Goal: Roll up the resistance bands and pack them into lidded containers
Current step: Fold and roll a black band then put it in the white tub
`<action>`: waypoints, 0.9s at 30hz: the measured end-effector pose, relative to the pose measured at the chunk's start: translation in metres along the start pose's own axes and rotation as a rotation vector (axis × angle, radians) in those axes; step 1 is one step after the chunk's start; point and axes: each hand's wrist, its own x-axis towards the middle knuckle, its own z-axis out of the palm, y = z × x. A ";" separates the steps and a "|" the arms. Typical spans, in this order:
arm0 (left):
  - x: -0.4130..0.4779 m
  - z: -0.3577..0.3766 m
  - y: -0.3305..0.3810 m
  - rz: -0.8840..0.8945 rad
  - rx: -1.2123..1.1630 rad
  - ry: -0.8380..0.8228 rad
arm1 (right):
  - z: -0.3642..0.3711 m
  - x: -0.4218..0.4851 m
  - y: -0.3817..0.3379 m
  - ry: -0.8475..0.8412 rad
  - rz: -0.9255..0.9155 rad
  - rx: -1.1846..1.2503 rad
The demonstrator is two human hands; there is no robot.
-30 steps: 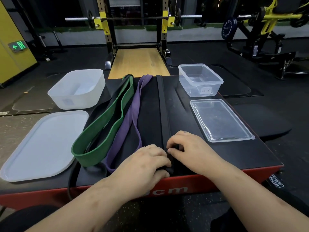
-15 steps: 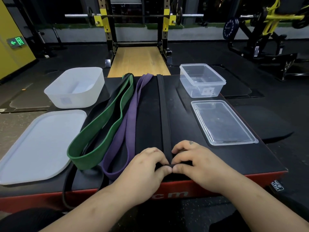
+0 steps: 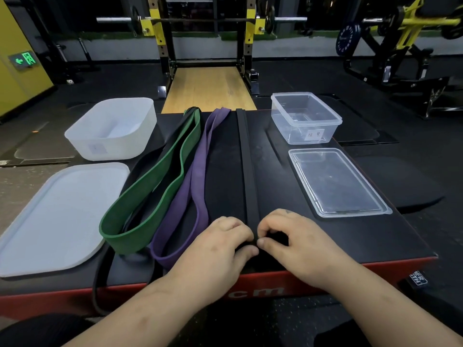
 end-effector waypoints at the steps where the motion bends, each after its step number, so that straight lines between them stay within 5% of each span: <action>1: 0.001 0.000 0.000 0.001 0.000 0.008 | 0.001 0.000 0.000 0.013 -0.001 -0.012; 12: 0.003 -0.006 0.000 0.010 0.026 -0.102 | 0.001 0.003 0.001 -0.006 -0.007 -0.076; 27: 0.011 -0.004 -0.002 -0.030 -0.024 -0.033 | -0.004 0.012 0.011 -0.052 -0.018 -0.013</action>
